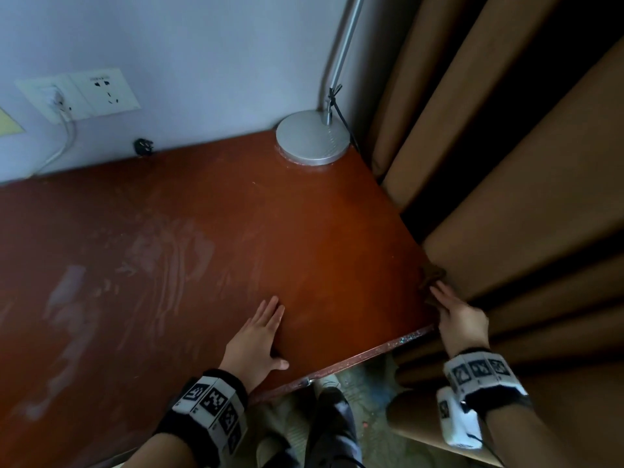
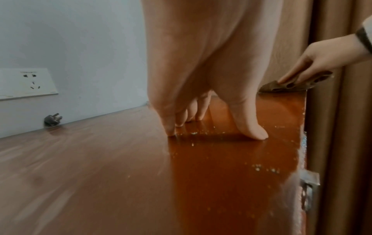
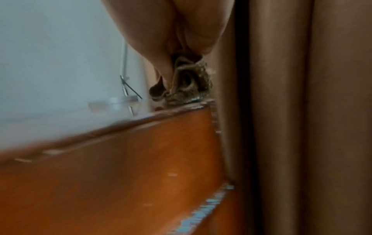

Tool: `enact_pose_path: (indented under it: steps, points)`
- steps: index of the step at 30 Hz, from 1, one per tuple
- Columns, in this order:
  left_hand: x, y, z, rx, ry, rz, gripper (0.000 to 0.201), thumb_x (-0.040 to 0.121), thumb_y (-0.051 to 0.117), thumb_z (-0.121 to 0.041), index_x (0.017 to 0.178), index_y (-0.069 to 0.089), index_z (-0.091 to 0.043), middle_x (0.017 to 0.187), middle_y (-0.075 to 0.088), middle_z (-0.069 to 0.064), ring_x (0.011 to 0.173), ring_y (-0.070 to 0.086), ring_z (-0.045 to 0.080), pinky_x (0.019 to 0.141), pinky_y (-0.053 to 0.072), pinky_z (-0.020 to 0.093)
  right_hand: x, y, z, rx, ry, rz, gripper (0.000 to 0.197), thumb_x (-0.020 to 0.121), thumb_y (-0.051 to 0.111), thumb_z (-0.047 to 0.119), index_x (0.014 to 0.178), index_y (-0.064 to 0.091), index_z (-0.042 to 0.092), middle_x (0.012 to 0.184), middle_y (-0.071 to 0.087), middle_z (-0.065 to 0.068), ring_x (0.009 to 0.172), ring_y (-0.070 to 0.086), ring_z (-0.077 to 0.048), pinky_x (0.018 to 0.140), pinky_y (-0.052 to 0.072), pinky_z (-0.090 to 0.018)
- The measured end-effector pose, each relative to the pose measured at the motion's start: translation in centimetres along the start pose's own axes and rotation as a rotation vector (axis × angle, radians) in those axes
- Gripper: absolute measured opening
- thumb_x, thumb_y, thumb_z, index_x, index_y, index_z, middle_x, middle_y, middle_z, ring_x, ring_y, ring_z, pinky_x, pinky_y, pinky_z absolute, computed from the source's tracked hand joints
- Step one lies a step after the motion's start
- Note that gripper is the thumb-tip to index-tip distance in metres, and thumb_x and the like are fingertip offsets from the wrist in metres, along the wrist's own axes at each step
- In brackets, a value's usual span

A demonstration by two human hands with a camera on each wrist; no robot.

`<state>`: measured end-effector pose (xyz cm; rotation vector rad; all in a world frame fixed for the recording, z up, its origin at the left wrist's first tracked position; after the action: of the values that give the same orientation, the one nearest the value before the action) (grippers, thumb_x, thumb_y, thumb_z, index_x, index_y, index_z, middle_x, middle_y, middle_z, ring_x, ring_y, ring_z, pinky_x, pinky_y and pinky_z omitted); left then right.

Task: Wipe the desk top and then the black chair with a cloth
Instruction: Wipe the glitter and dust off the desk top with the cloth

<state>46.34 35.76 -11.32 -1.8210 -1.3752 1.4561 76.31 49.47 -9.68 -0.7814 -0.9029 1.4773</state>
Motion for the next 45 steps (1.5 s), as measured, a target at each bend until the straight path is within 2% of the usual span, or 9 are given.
enact_pose_path:
  steps: [4,7,10,13,21,27,31,38,45]
  points:
    - [0.5,-0.3,-0.3,-0.009,-0.013,0.013,0.106,0.08,0.07,-0.037,0.15,-0.008,-0.022,0.156,-0.02,-0.008,0.144,-0.014,0.009,0.117,0.008,0.029,-5.3,4.9,10.3,0.088,-0.319,0.174,0.04,0.073,0.039,0.004,0.087,0.074,0.017,0.097,0.073,-0.003,0.095,0.066,-0.009,0.077,0.045,-0.007]
    - [0.7,-0.5,-0.2,-0.024,-0.017,0.017,0.104,0.081,0.07,-0.037,0.15,-0.006,-0.023,0.155,-0.02,-0.01,0.144,-0.014,0.008,0.117,0.012,0.029,-4.9,8.9,9.6,-0.052,-0.562,0.317,0.056,0.069,0.035,0.005,0.114,0.06,0.026,0.119,0.063,0.0,0.115,0.052,-0.007,0.105,0.028,-0.015]
    - [0.6,-0.6,-0.2,-0.026,-0.015,0.02,0.102,0.082,0.069,-0.037,0.15,-0.007,-0.024,0.155,-0.02,-0.011,0.143,-0.013,0.006,0.117,0.011,0.028,1.9,6.6,1.6,-0.26,-0.253,0.274,0.068,0.086,0.038,-0.007,0.145,0.024,0.023,0.153,0.025,-0.001,0.141,0.022,-0.023,0.115,0.012,-0.026]
    - [0.7,-0.7,-0.3,-0.024,-0.025,0.022,0.103,0.082,0.069,-0.037,0.15,-0.007,-0.024,0.155,-0.021,-0.011,0.143,-0.014,0.007,0.117,0.011,0.029,4.9,3.2,0.2,-0.185,-0.113,0.224,0.058,0.087,0.04,-0.012,0.14,0.04,0.012,0.153,0.027,-0.001,0.143,0.017,-0.013,0.113,0.01,-0.019]
    - [0.5,-1.7,0.1,-0.041,-0.032,-0.003,0.094,0.087,0.064,-0.028,0.151,-0.004,-0.024,0.155,-0.019,-0.011,0.144,-0.012,0.007,0.118,0.013,0.027,0.2,9.9,12.1,-0.165,-0.635,0.373,0.066,0.077,0.037,-0.018,0.136,0.045,0.009,0.15,0.028,-0.006,0.141,0.025,-0.02,0.107,0.008,-0.009]
    - [-1.2,-4.3,3.7,-0.069,-0.098,-0.127,0.086,0.09,0.06,-0.022,0.151,-0.001,-0.023,0.153,-0.017,-0.013,0.144,-0.012,0.007,0.117,0.006,0.024,8.0,4.2,4.9,-0.228,-0.123,0.345,0.061,0.085,0.041,-0.014,0.14,0.04,0.012,0.153,0.025,-0.003,0.143,0.019,-0.015,0.112,0.011,-0.018]
    - [-1.4,-5.1,4.9,-0.109,-0.101,-0.173,0.084,0.091,0.058,-0.02,0.151,0.0,-0.023,0.157,-0.013,-0.008,0.137,-0.017,0.002,0.117,0.005,0.024,3.2,7.0,11.1,-0.049,-0.364,0.452,0.056,0.089,0.039,-0.014,0.138,0.042,0.011,0.15,0.028,0.0,0.141,0.019,-0.008,0.101,0.001,-0.002]
    - [0.4,-7.0,2.4,-0.159,-0.025,-0.27,0.073,0.095,0.049,-0.018,0.151,0.003,-0.025,0.158,-0.006,-0.011,0.144,-0.008,0.005,0.117,0.007,0.024,4.3,7.2,9.2,-0.307,-0.276,0.551,0.056,0.099,0.041,0.029,0.149,0.016,0.024,0.158,-0.003,-0.002,0.145,-0.006,-0.02,0.116,0.008,-0.03]
    - [5.6,-6.6,-3.8,-0.064,0.148,-0.332,0.052,0.101,0.033,-0.023,0.15,0.017,-0.019,0.156,0.006,-0.011,0.143,-0.001,0.003,0.113,0.004,0.018,5.9,11.8,17.0,-0.126,-0.443,0.678,0.06,0.098,0.04,0.009,0.149,0.01,0.018,0.157,-0.008,-0.003,0.145,-0.01,-0.02,0.114,0.005,-0.023]
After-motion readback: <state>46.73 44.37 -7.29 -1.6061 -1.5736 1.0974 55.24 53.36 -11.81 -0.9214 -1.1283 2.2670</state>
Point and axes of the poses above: each hand's wrist, its own x-axis towards the middle knuckle, its own y-axis out of the palm, z = x × y, the point moved 6 cm from there along x, towards the middle knuckle
